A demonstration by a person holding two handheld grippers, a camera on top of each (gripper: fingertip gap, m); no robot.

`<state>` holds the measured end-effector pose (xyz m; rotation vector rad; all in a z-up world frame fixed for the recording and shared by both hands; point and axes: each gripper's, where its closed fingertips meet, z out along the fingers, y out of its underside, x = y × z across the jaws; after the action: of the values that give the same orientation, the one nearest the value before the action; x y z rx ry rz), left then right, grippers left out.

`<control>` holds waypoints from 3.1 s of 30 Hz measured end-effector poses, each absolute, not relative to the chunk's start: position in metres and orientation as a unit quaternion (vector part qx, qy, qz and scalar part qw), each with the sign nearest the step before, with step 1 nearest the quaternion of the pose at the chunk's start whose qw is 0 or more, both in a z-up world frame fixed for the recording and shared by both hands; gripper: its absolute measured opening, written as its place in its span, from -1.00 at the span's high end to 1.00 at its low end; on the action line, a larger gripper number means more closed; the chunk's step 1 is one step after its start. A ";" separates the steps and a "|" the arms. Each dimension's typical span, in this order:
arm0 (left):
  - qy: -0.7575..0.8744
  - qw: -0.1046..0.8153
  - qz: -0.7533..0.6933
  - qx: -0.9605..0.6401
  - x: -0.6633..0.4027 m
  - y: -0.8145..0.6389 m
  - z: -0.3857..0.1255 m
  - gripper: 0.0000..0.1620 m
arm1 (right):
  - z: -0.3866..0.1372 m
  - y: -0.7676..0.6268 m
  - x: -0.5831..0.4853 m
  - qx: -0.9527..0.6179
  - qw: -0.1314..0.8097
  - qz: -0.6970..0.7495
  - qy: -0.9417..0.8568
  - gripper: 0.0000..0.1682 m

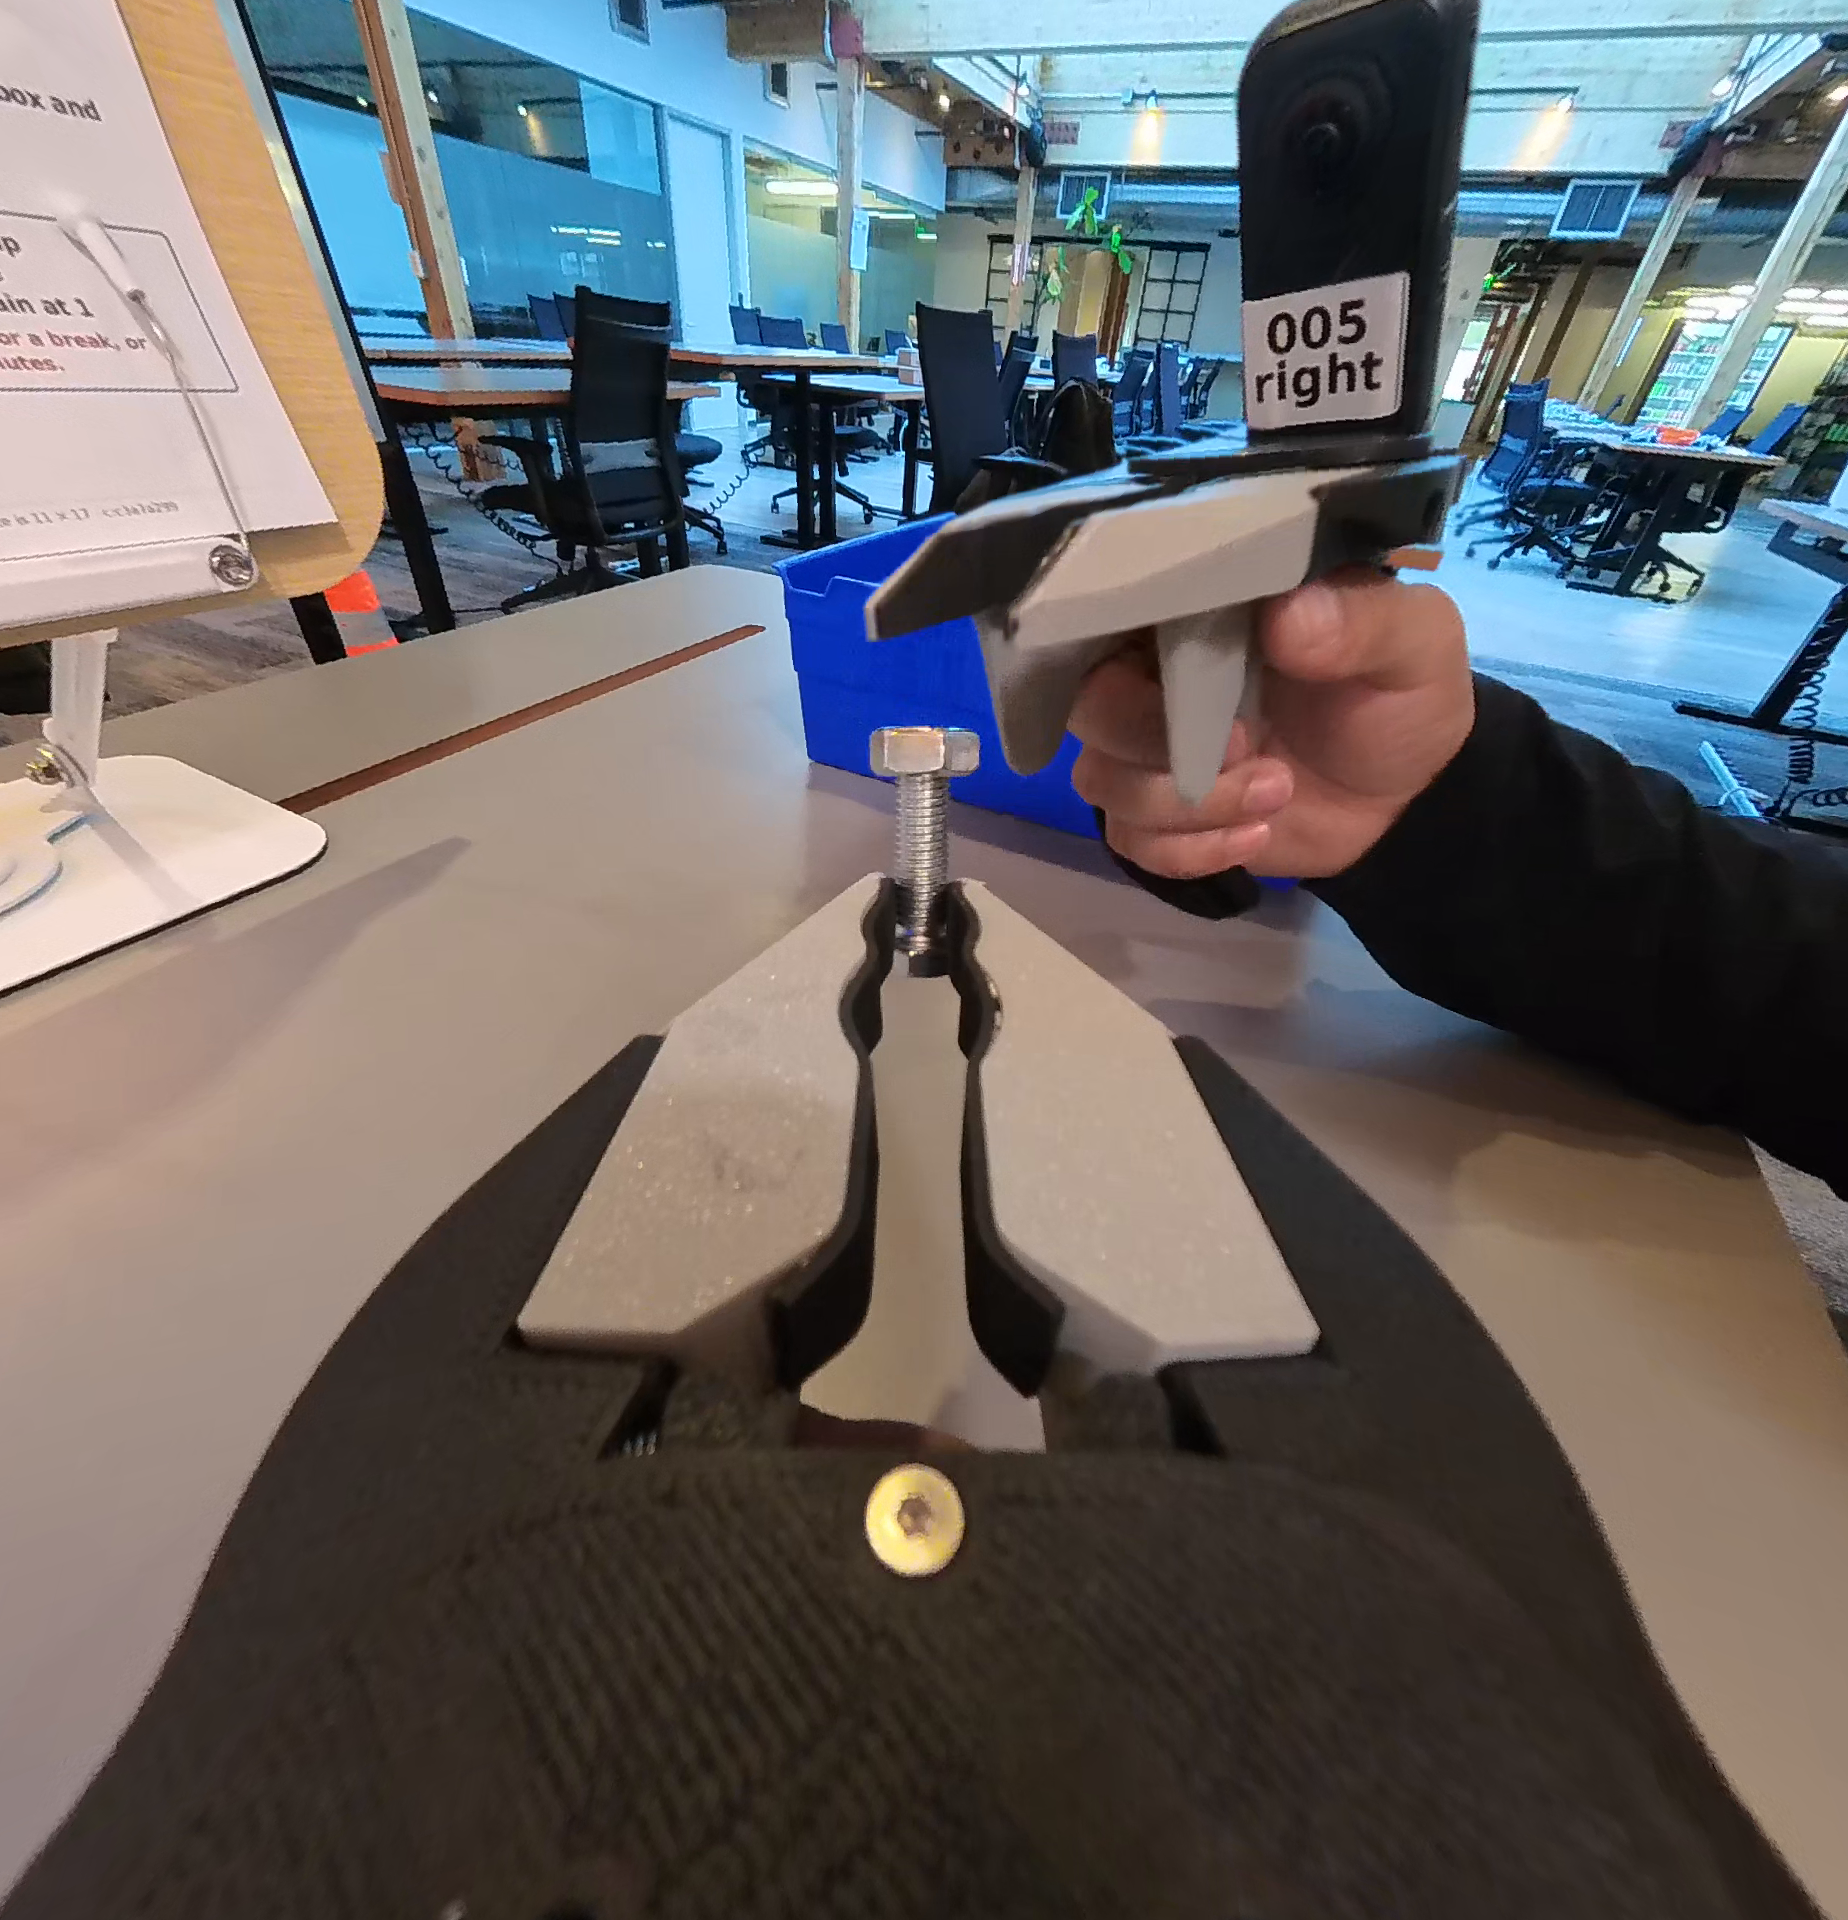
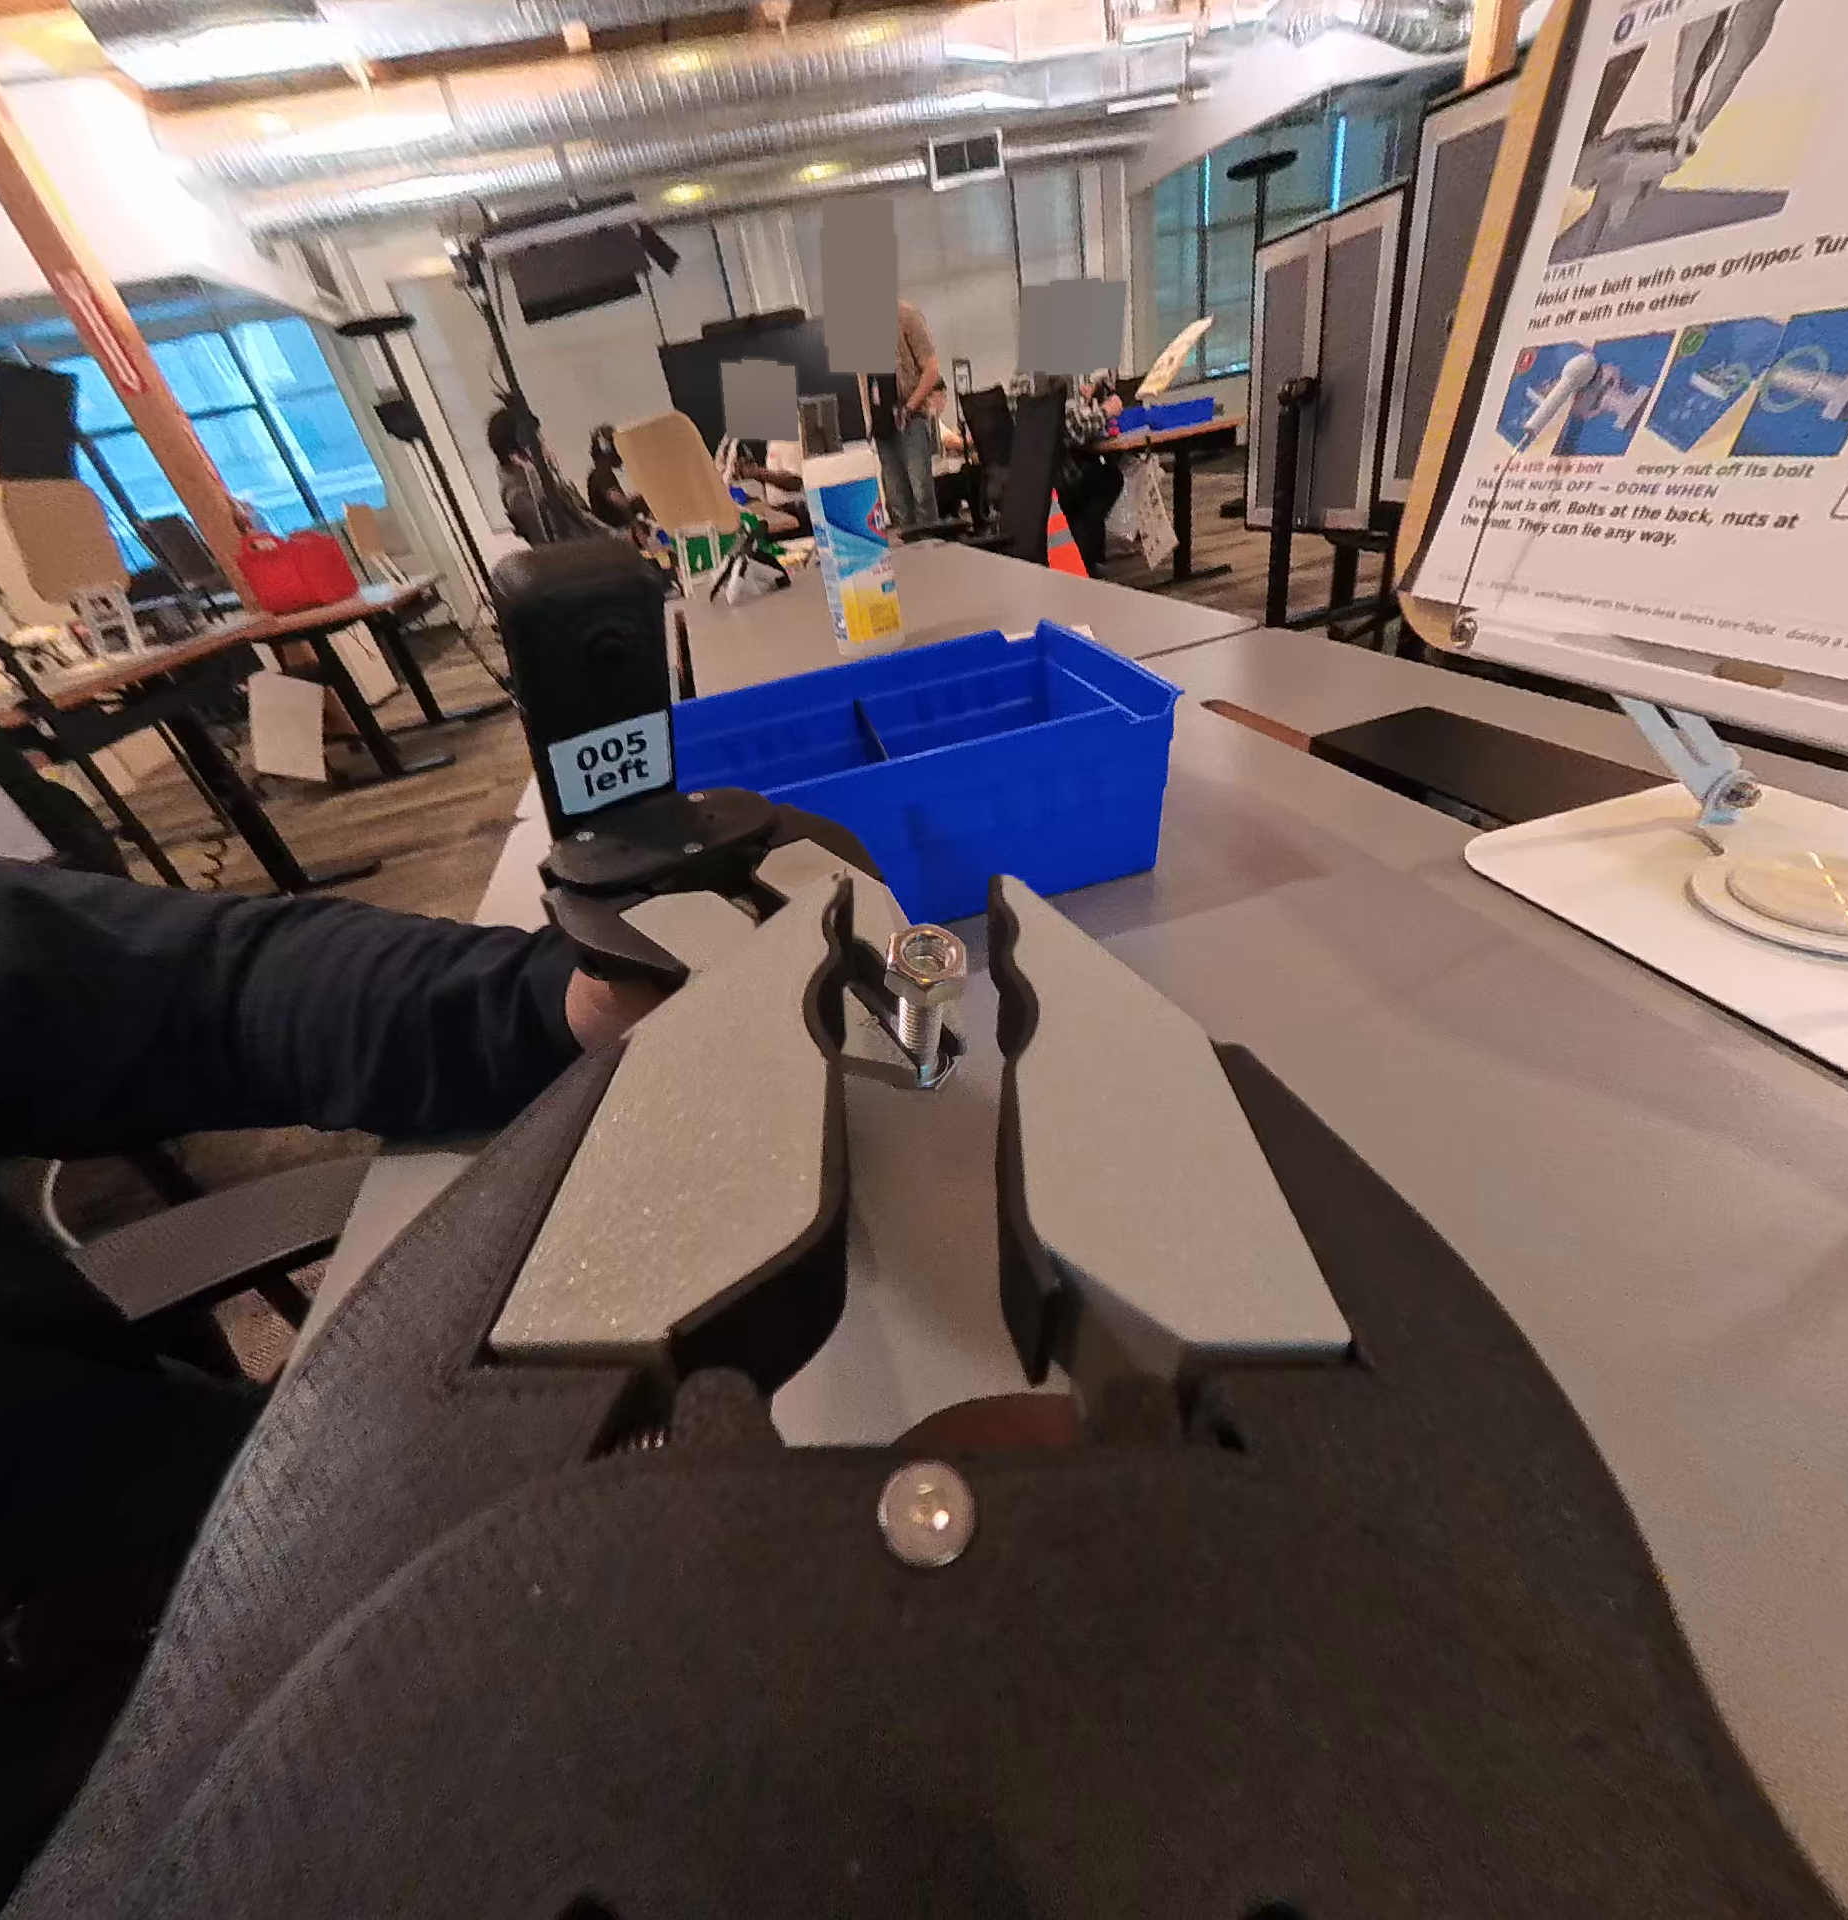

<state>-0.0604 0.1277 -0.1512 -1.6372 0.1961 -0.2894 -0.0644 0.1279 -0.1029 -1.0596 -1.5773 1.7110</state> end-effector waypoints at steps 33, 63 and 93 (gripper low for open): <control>0.090 0.670 -0.128 -0.725 -0.059 0.127 -0.151 0.92 | -0.121 0.122 -0.071 -0.413 0.291 0.589 -0.631 0.84; 0.089 0.682 -0.195 -0.699 -0.050 0.122 -0.139 0.92 | -0.102 0.120 -0.058 -0.382 0.244 0.670 -0.588 0.59; 0.086 0.667 -0.119 -0.731 -0.060 0.128 -0.153 0.91 | -0.123 0.120 -0.074 -0.433 0.283 0.585 -0.624 0.83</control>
<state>-0.0603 0.1283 -0.1527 -1.6496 0.1950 -0.2676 -0.0738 0.1204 -0.1235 -1.1605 -1.6719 1.5659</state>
